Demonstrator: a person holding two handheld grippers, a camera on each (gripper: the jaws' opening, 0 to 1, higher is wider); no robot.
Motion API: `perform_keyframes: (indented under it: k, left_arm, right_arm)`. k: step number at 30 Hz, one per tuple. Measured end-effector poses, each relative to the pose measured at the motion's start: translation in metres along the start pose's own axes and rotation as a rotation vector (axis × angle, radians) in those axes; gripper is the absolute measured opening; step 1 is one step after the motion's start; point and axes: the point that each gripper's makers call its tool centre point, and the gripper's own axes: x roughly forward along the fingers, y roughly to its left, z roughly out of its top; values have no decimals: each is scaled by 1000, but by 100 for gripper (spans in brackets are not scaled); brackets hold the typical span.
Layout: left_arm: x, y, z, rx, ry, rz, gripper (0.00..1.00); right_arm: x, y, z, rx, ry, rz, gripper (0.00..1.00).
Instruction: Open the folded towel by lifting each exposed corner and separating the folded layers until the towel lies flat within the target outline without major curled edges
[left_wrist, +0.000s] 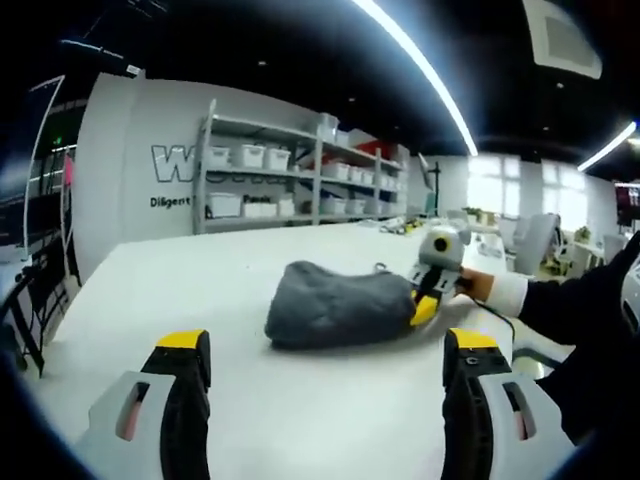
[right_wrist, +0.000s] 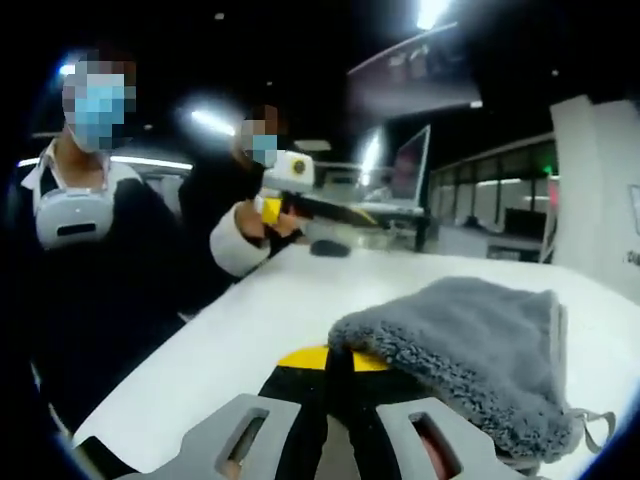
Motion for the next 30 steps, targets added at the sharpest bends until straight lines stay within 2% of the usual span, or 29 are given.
perform_keyframes:
  k: [10,12,16,22,30]
  left_arm:
    - [3,1,-4,-9,12,-4,95]
    - [4,0,-6,-13,19,-10,95]
    - [9,-4,-8,-29,24,-22,97]
    - [14,-5,-13,-58,36,-22,99]
    - [32,-23,-17,-68,31,-65,97]
  right_arm:
    - [-2,17,1,17,14,68,0]
    - [-5,21,-1,14,38,67,0]
    - [-12,26,1,42,36,86,0]
    - [-17,29,-3,48,60,85,0]
    - [-29,30,-7,40,77,62,0]
